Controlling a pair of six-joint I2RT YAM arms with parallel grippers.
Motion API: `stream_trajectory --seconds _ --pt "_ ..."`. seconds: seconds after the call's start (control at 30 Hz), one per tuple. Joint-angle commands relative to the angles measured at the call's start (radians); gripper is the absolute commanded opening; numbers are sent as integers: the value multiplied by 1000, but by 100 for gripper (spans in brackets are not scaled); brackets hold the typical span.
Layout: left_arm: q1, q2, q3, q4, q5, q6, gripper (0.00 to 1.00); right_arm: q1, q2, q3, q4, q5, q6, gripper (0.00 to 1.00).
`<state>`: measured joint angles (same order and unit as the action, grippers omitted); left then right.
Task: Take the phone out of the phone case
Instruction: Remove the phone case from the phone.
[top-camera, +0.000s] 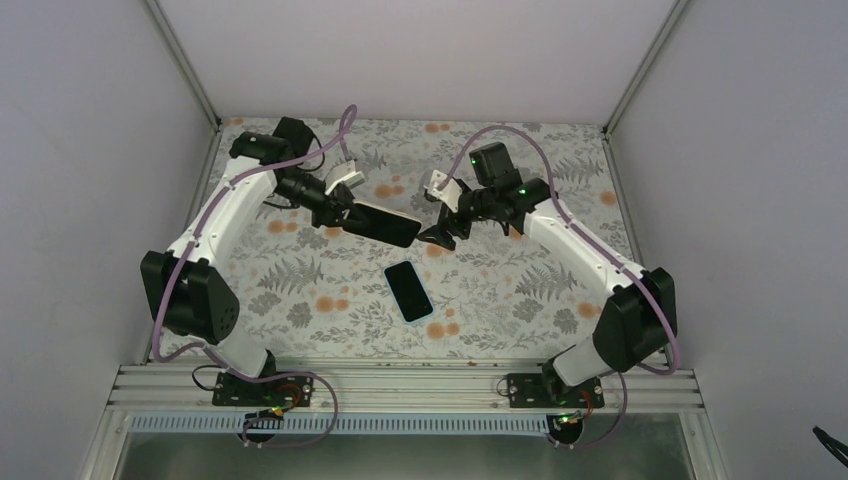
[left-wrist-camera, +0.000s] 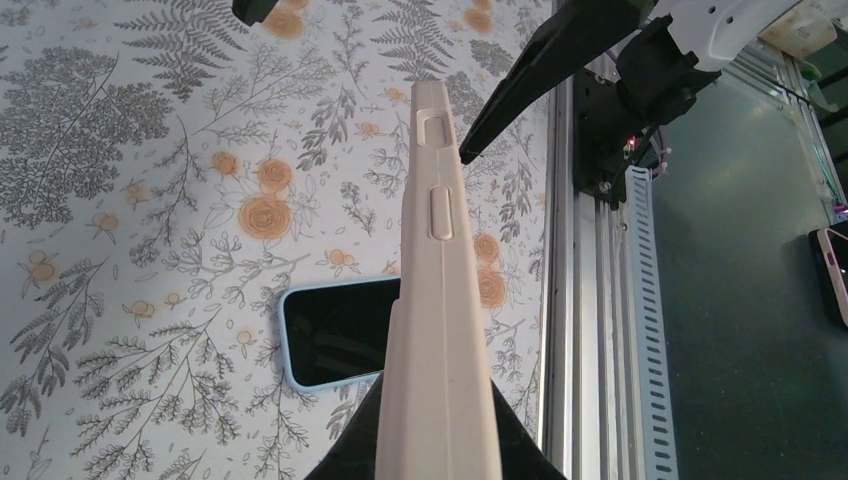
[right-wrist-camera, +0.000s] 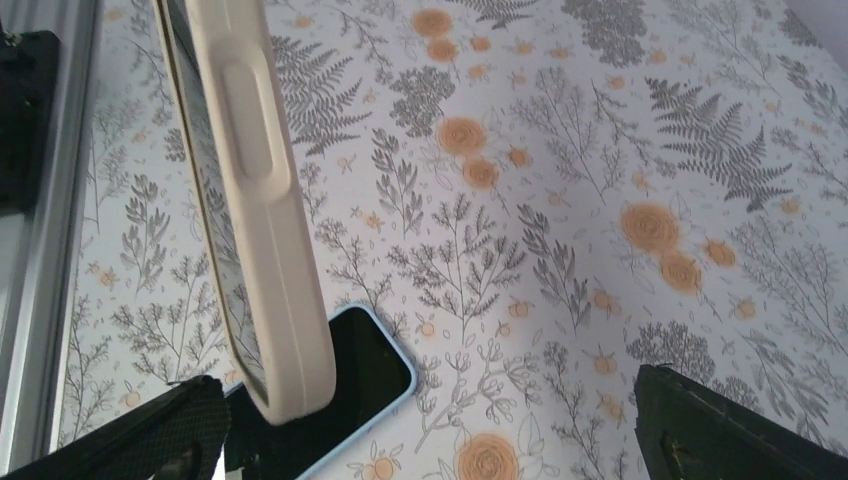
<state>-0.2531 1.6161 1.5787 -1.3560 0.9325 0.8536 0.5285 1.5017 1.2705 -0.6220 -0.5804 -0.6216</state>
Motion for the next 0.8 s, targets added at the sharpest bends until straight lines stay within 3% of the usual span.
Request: stream_trajectory --seconds 0.0,0.27,0.77 --pt "-4 -32 5 18 60 27 2 -4 33 42 -2 -75 30 100" --pt "-4 -33 -2 17 70 34 2 -11 52 46 18 -35 34 100" --pt "-3 -43 -48 44 44 24 2 -90 56 62 6 -141 41 100"
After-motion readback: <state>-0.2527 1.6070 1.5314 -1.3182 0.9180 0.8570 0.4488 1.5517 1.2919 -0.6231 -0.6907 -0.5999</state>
